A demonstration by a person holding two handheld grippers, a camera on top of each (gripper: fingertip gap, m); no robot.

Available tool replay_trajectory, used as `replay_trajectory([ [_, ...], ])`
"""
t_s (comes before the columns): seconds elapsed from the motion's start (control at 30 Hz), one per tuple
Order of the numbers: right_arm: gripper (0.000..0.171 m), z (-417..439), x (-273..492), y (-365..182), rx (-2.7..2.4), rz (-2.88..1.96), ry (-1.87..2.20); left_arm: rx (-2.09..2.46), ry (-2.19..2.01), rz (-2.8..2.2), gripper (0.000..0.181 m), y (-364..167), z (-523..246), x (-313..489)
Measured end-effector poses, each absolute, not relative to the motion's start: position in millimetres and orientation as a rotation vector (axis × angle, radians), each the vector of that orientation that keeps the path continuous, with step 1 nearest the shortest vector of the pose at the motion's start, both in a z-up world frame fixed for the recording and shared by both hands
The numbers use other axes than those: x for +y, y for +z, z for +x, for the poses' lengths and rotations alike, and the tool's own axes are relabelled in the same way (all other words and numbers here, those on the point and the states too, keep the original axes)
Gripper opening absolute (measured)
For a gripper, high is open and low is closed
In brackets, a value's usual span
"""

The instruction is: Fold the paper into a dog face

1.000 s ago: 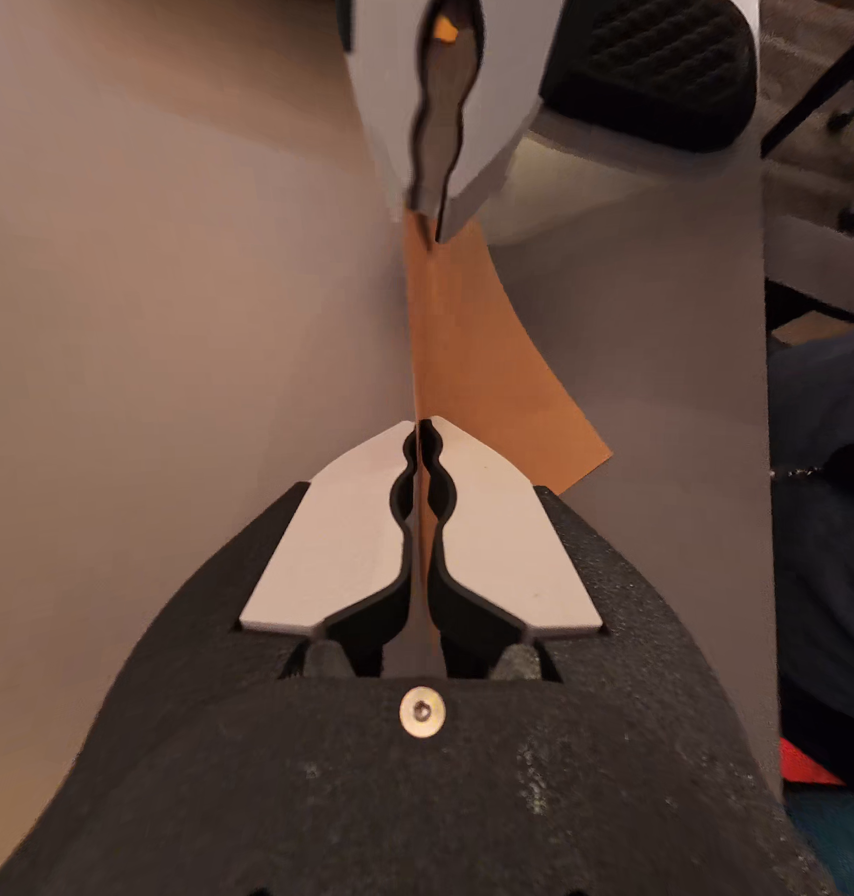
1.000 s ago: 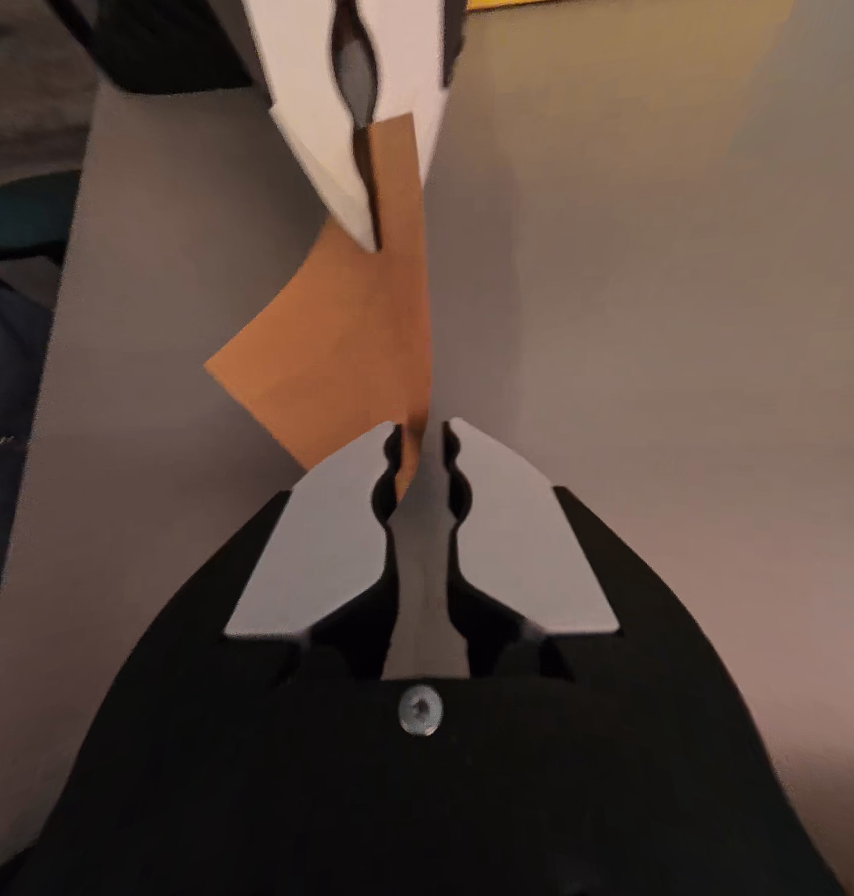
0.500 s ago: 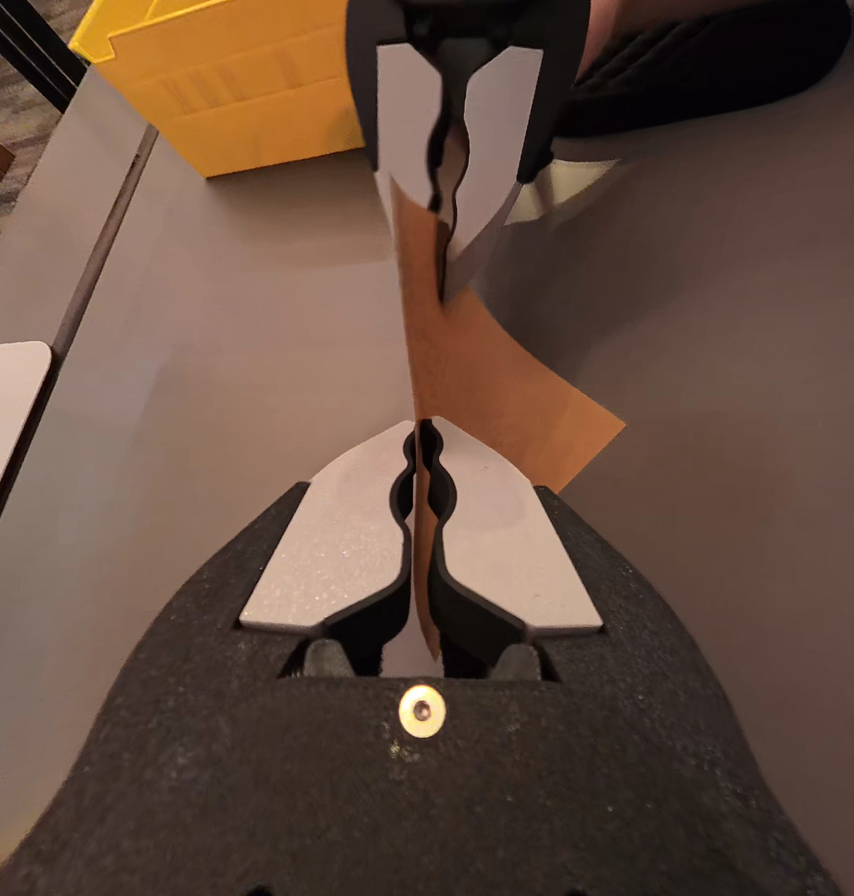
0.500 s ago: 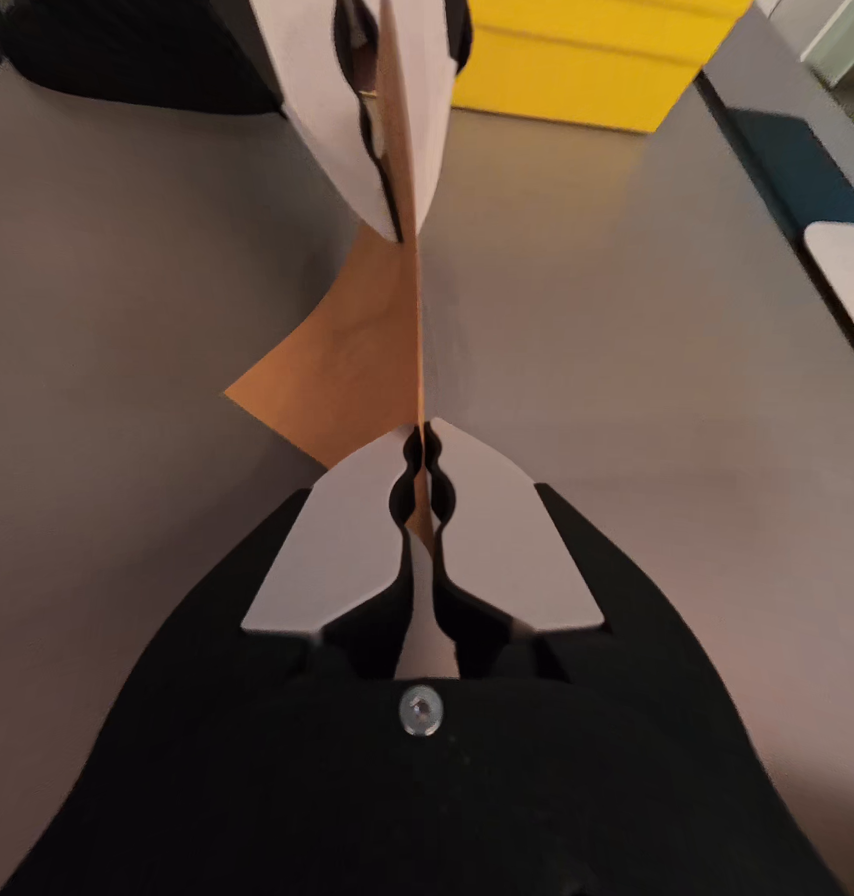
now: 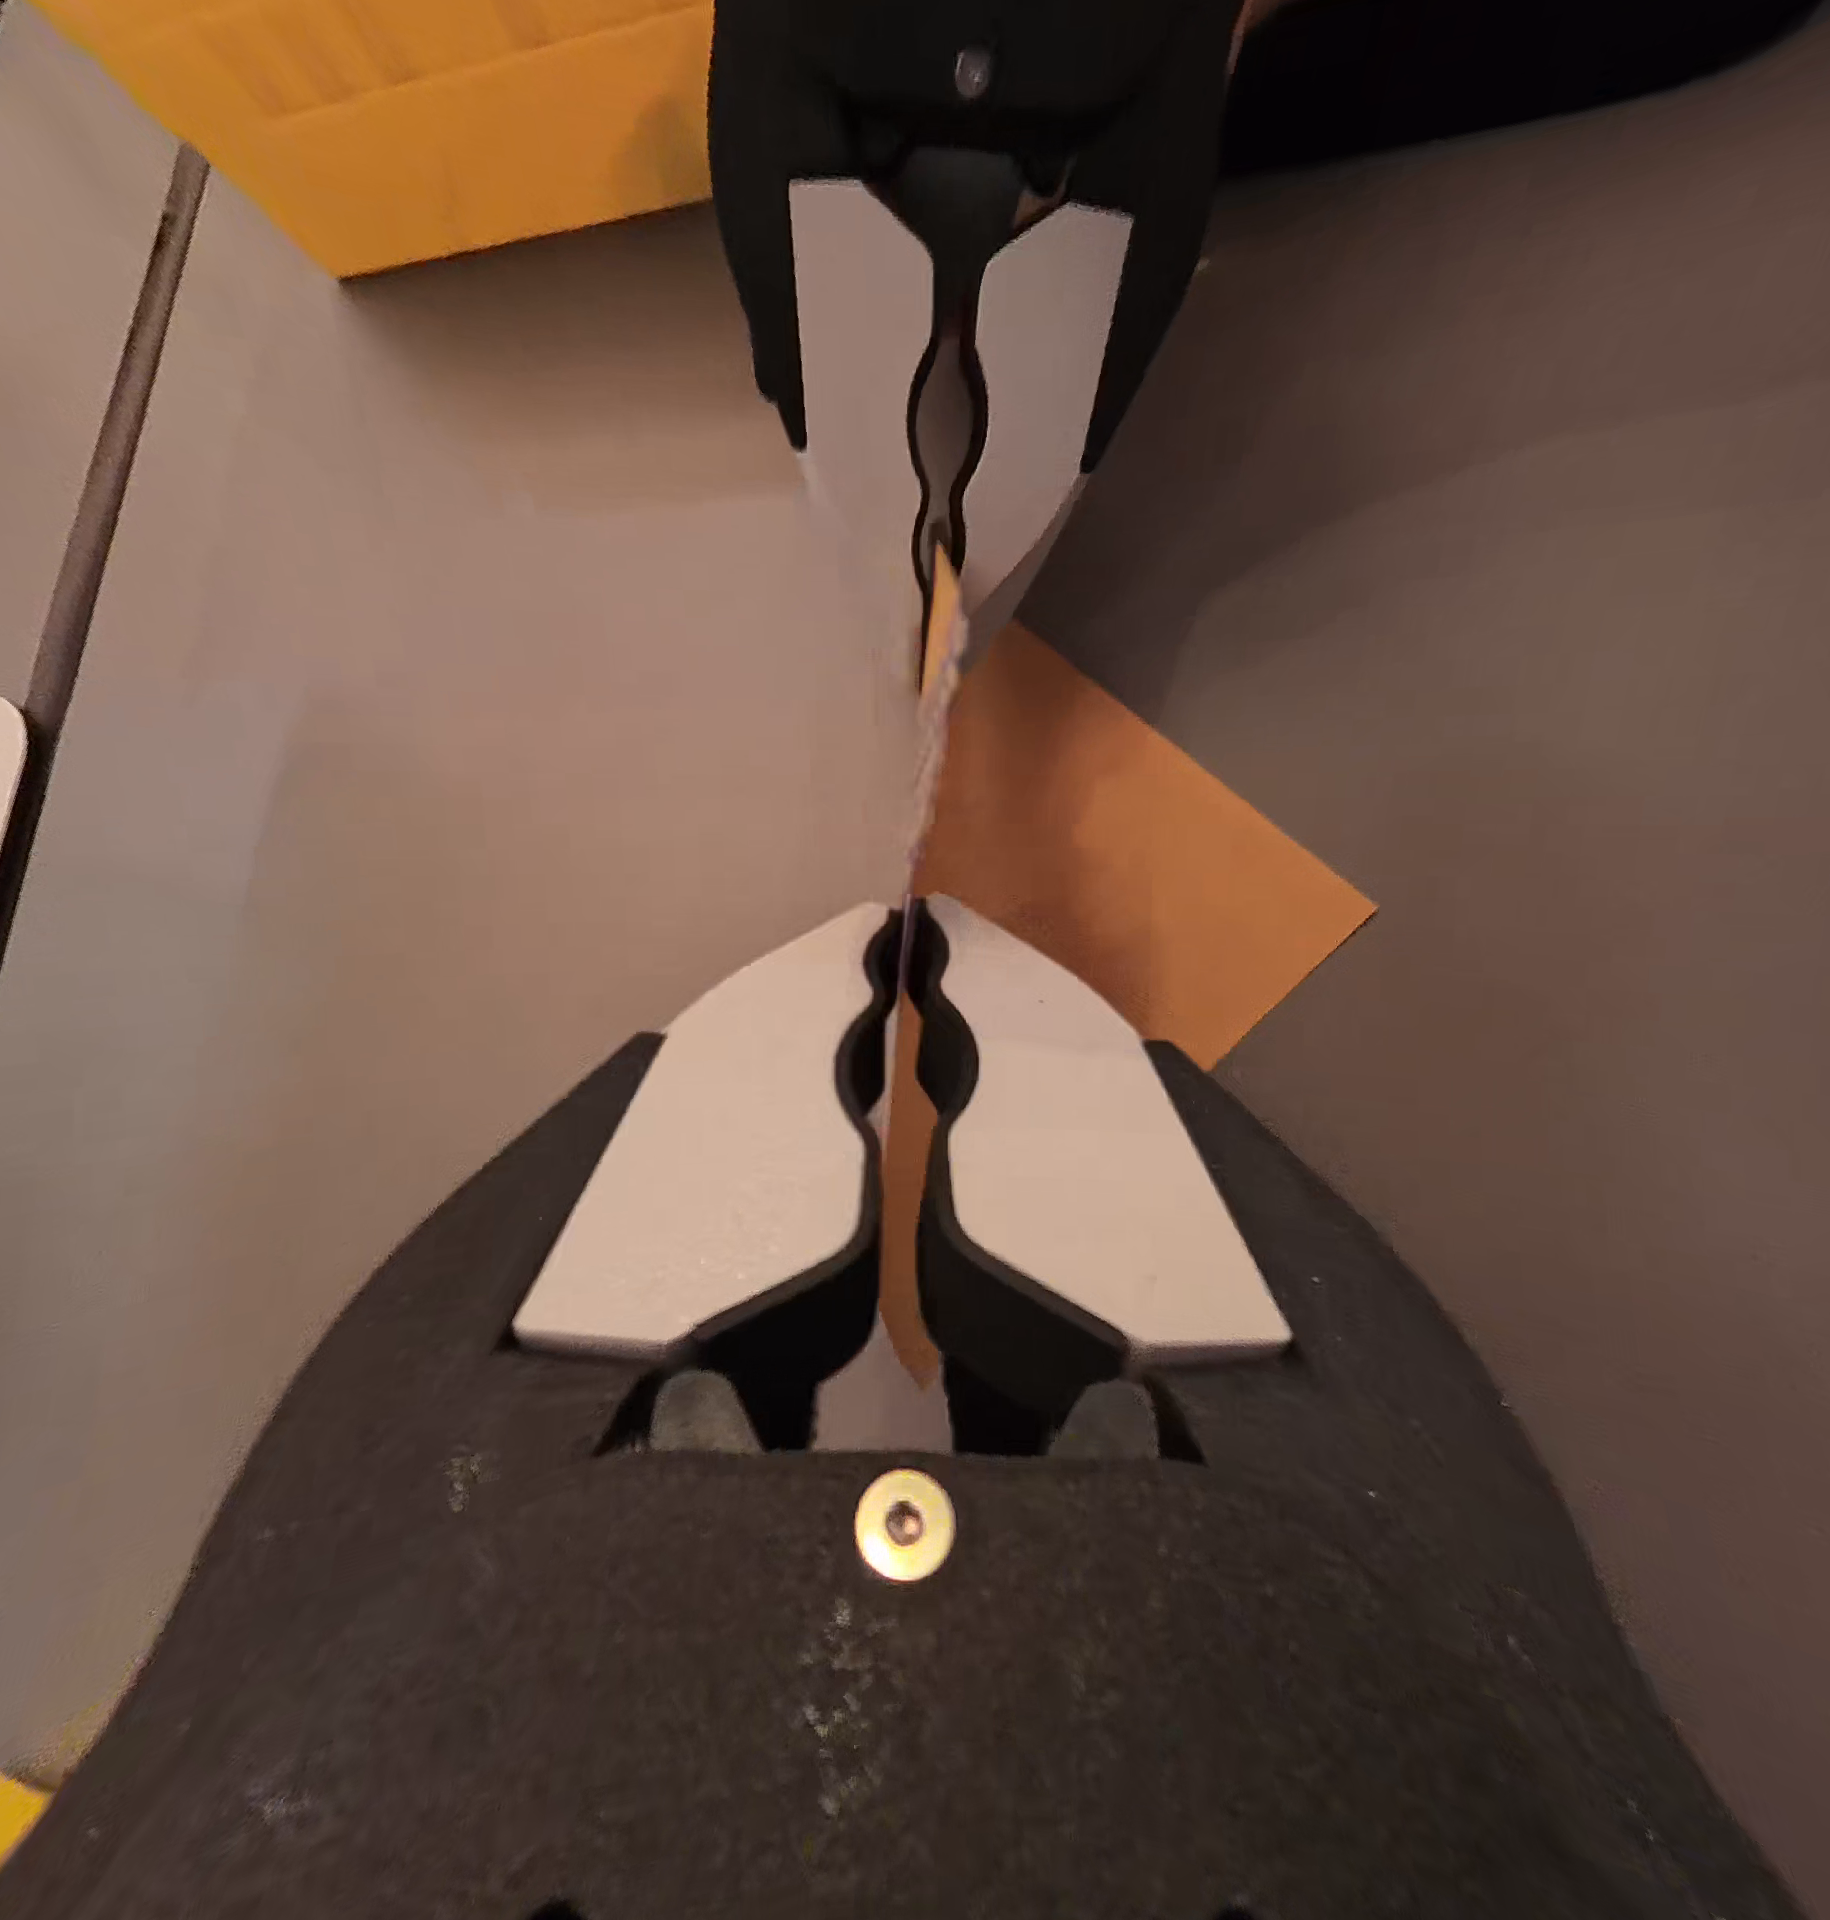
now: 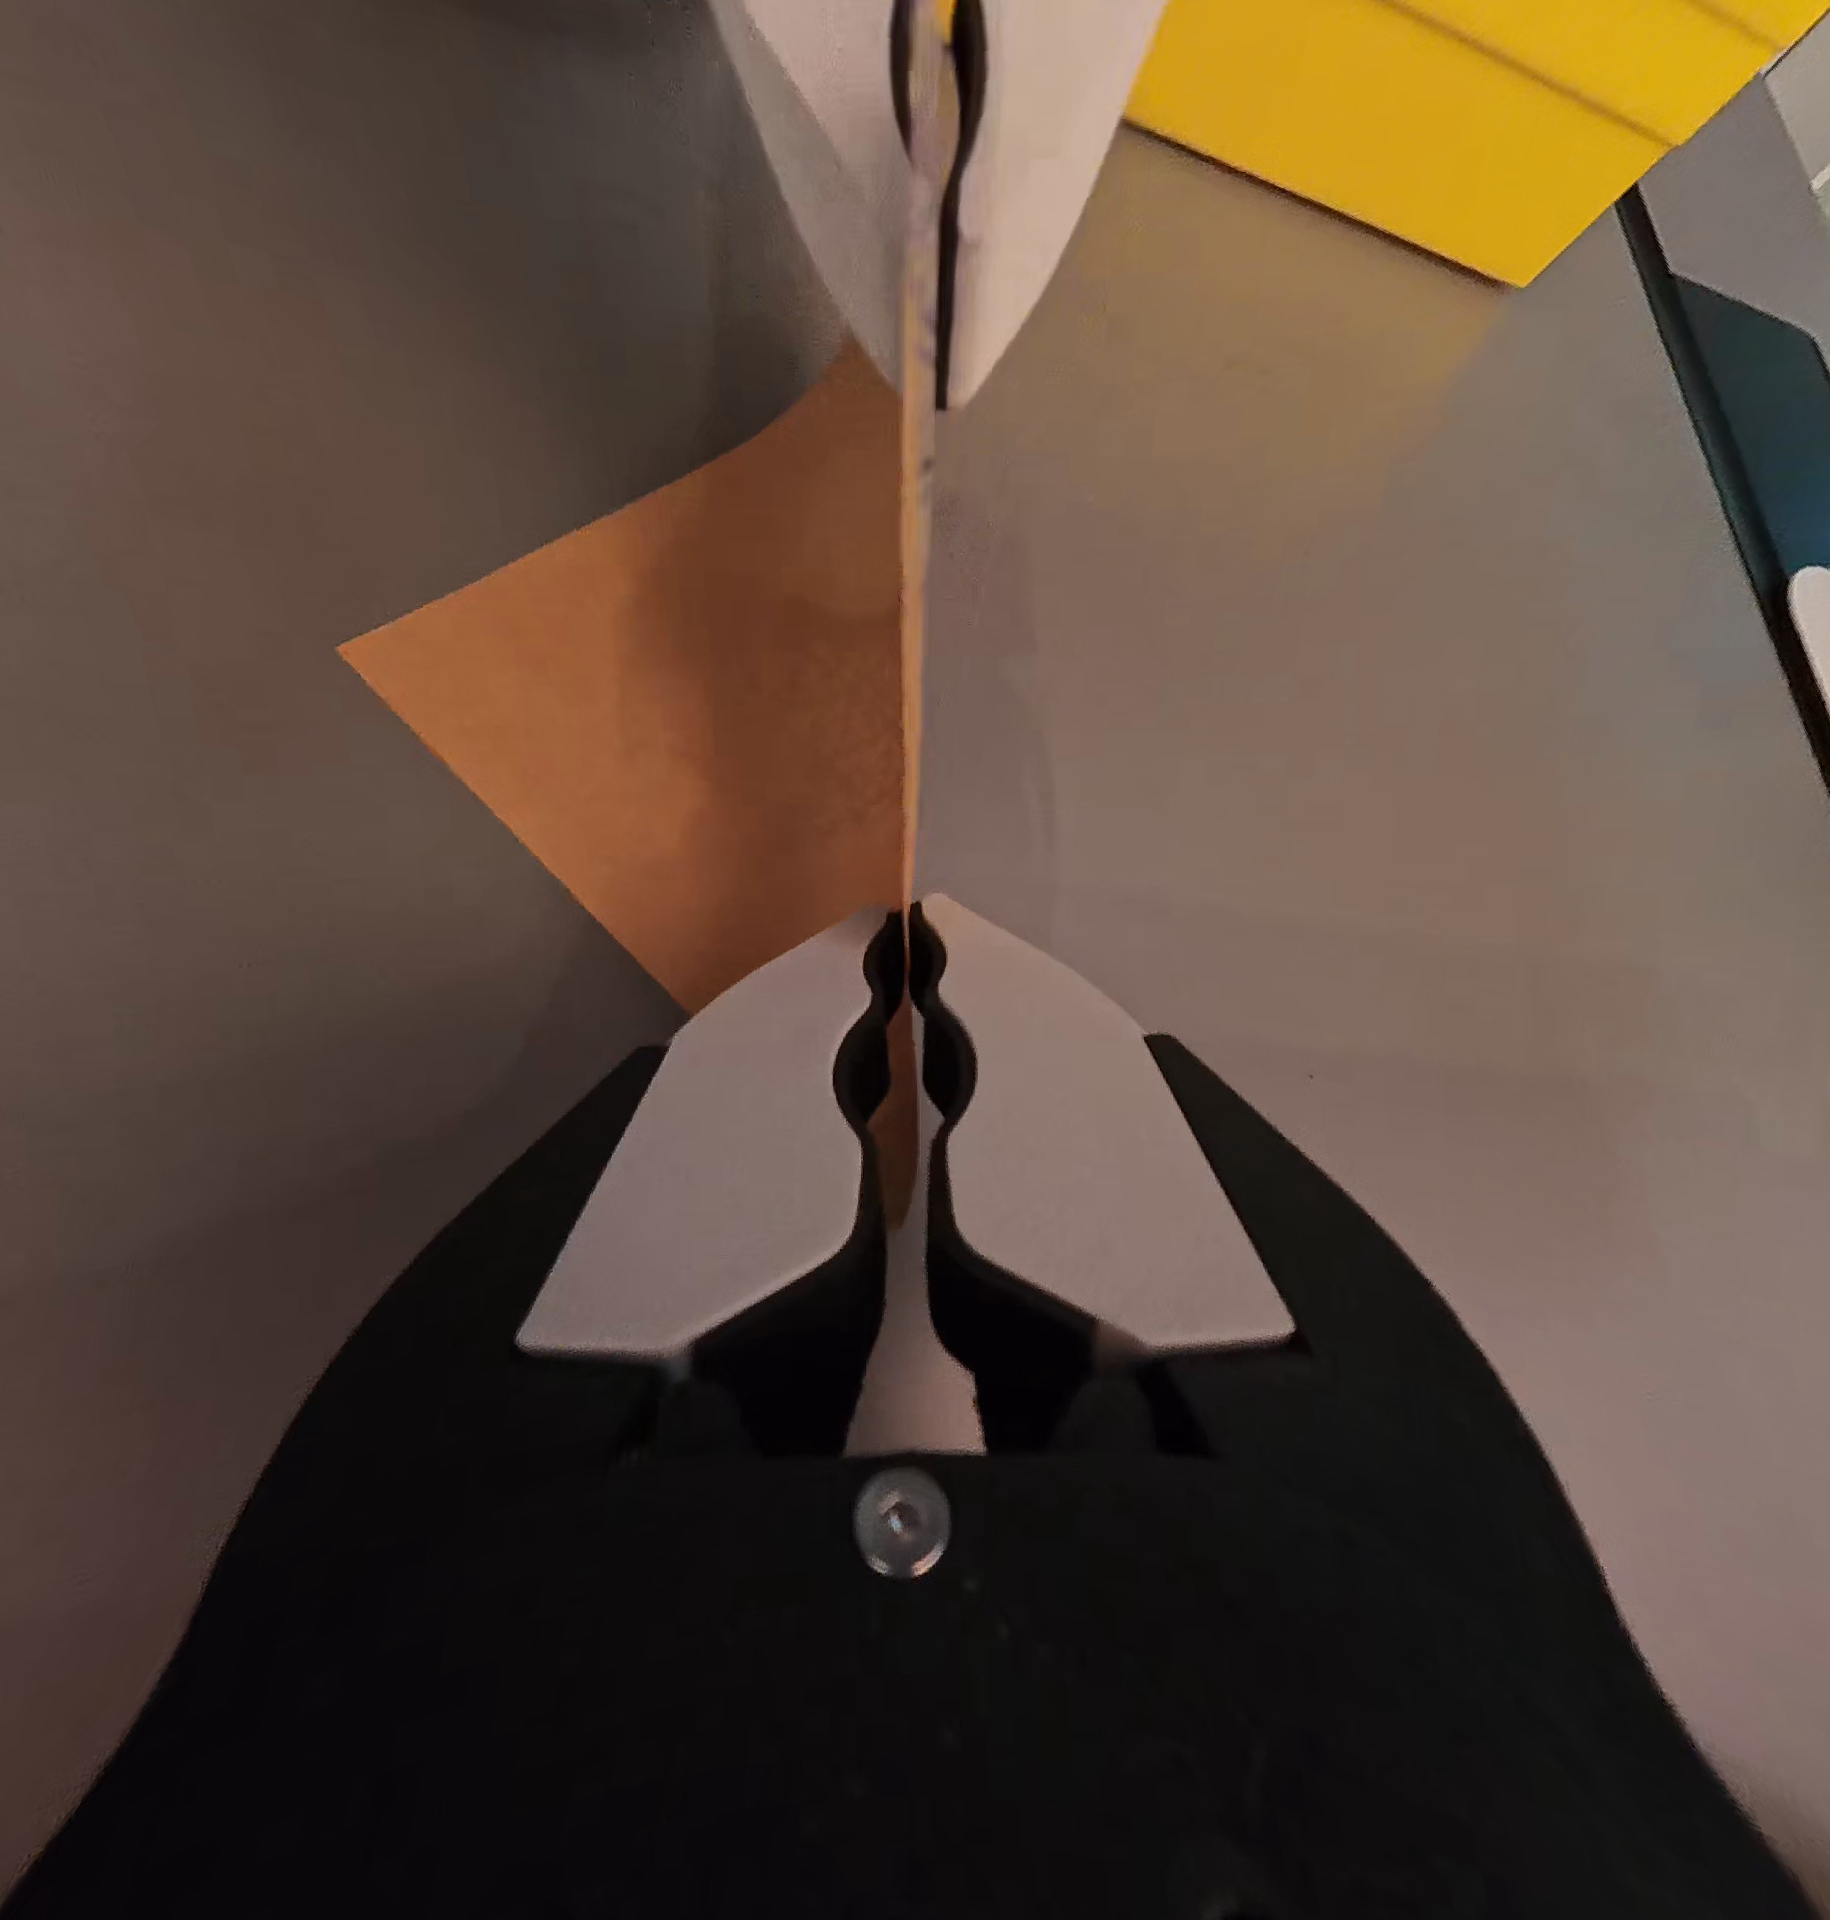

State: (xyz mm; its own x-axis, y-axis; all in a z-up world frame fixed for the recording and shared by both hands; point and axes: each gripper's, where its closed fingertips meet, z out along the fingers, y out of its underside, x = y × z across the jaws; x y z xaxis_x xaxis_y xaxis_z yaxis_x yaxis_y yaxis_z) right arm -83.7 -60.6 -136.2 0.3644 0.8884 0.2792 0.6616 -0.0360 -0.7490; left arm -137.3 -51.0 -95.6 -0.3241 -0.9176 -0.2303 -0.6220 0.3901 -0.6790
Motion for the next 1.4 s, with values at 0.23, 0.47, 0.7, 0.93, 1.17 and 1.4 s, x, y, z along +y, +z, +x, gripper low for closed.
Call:
replay_trajectory([
  [0.23,0.027,-69.5,-52.0,-91.2,-1.106,-1.737,0.210,2.032,-0.503,-1.219,0.000,-96.5,-136.8,-44.6],
  [0.47,0.001,-126.6,-108.7,-117.6,-1.224,-1.847,0.465,2.010,-0.446,-1.192,0.000,-89.3,-123.1,-19.4],
  [0.7,0.001,-116.6,-62.2,-122.2,-1.237,-1.813,0.192,1.908,-0.416,-1.169,0.000,-80.4,-89.5,18.9],
  [0.93,0.001,-92.4,-33.9,-135.7,-1.149,-1.923,0.289,1.800,-0.382,-1.124,0.000,-89.2,-76.7,32.9],
  [1.17,0.002,-86.1,-35.9,-153.3,-1.162,-2.049,0.349,1.795,-0.311,-1.067,0.000,-96.8,-80.5,35.8],
  [1.4,0.002,-84.2,-33.3,-154.0,-1.117,-2.081,0.377,1.875,-0.216,-0.956,0.000,-101.8,-97.9,18.2],
])
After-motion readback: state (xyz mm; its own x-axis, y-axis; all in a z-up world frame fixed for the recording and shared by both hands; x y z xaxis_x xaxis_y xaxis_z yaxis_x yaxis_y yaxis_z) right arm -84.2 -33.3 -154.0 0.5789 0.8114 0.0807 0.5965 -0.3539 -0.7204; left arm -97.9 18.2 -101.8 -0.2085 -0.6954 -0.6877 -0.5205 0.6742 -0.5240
